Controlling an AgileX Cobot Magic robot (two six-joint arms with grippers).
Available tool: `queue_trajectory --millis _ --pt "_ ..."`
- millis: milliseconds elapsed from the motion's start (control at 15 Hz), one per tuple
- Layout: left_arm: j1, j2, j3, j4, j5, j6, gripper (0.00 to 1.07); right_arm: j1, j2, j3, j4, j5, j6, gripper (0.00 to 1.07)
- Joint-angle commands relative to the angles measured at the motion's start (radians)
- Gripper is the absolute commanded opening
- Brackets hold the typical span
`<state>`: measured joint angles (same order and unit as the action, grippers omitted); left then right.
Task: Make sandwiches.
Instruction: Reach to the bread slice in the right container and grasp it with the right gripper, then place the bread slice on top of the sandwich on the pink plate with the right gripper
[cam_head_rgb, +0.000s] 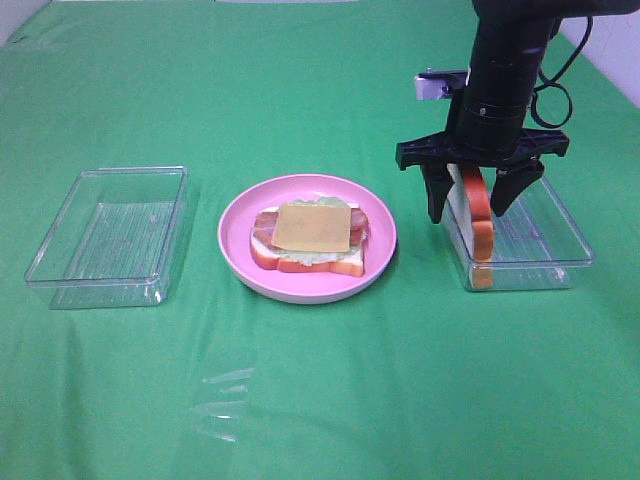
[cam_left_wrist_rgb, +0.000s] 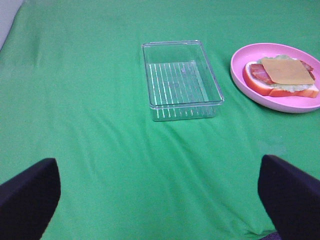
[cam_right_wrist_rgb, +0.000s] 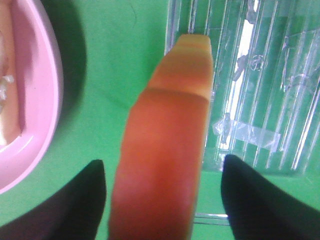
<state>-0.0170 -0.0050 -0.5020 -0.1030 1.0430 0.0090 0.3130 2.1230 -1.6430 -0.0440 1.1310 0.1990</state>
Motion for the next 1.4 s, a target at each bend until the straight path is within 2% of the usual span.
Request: queue_trajectory --millis 67,600,733,800,867,1133,1400 --pt "-0.004 -0.019 0.002 -0.005 -0.009 -0.002 1.0 -0.006 0.002 -0.004 -0.011 0.002 0.002 0.53" --pt "-0.004 -0.019 0.002 -0.005 -0.009 -0.002 1.0 -0.006 0.001 -0.004 -0.012 0.005 0.002 0.51" --pt "-0.004 -0.019 0.002 -0.005 -0.009 -0.002 1.0 -0.006 0.0 -0.004 -0.033 0.004 0.002 0.24" --pt "-0.004 -0.019 0.002 -0.005 -0.009 -0.002 1.0 -0.006 0.0 -0.004 -0.042 0.004 0.002 0.17" --pt "-0.004 -0.019 0.002 -0.005 -0.009 -0.002 1.0 -0.006 0.0 -0.004 -0.055 0.007 0.002 0.02" --pt "-0.004 -0.019 0.002 -0.005 -0.009 -0.002 1.0 -0.006 -0.005 -0.004 -0.105 0.016 0.002 0.0" --pt "-0.004 -0.019 0.002 -0.005 -0.009 -0.002 1.0 -0.006 -0.091 -0.004 -0.094 0.04 0.006 0.0"
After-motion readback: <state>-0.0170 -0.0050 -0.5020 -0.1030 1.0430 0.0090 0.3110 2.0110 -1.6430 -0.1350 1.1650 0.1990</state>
